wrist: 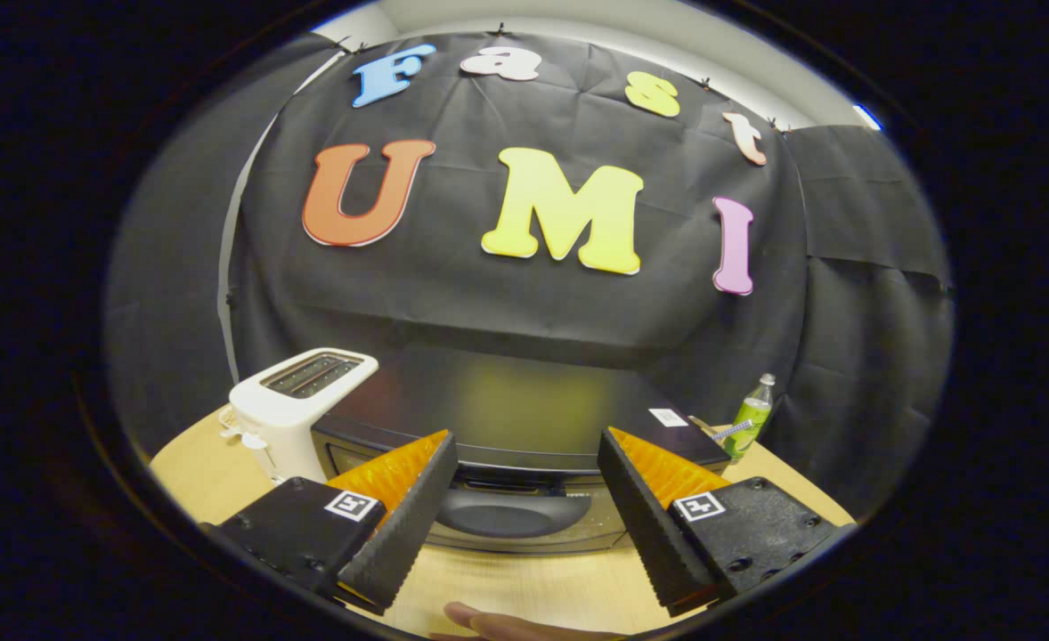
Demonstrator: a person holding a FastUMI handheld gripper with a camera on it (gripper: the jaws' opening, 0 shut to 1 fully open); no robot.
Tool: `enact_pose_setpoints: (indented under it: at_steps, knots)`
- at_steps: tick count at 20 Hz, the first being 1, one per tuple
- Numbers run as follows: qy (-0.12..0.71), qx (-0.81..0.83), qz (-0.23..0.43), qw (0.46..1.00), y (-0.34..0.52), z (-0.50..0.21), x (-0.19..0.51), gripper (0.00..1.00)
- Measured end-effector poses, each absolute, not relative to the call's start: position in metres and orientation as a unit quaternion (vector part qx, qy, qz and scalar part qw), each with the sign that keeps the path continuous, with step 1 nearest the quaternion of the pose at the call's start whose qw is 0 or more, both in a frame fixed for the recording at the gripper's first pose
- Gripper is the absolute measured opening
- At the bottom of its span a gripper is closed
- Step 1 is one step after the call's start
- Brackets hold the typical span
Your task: Open the toaster oven, put the food inside, and close the toaster oven door.
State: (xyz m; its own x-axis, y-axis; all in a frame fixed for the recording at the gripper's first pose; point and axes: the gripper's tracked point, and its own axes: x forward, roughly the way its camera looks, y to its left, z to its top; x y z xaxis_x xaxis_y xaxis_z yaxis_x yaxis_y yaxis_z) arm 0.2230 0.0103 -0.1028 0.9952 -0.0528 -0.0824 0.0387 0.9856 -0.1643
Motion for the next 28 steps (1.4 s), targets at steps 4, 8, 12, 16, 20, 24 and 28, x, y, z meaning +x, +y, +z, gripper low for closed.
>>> enact_pose_setpoints:
  at_steps: [4, 8, 12, 16, 20, 24, 28]
  knots:
    - [0.032, -0.075, -0.016, 0.997, 0.017, -0.102, 0.237, 1.00]
    - [0.027, -0.055, -0.013, 0.998, 0.016, -0.106, 0.237, 1.00]
    - [0.033, -0.024, 0.006, 0.999, 0.014, -0.108, 0.229, 1.00]
    - [0.048, -0.042, 0.007, 0.998, 0.011, -0.120, 0.209, 1.00]
    - [0.073, -0.060, 0.005, 0.996, 0.009, -0.130, 0.205, 1.00]
    - [0.091, -0.039, 0.016, 0.995, 0.009, -0.136, 0.191, 1.00]
    - [0.101, -0.054, 0.026, 0.993, 0.008, -0.149, 0.171, 1.00]
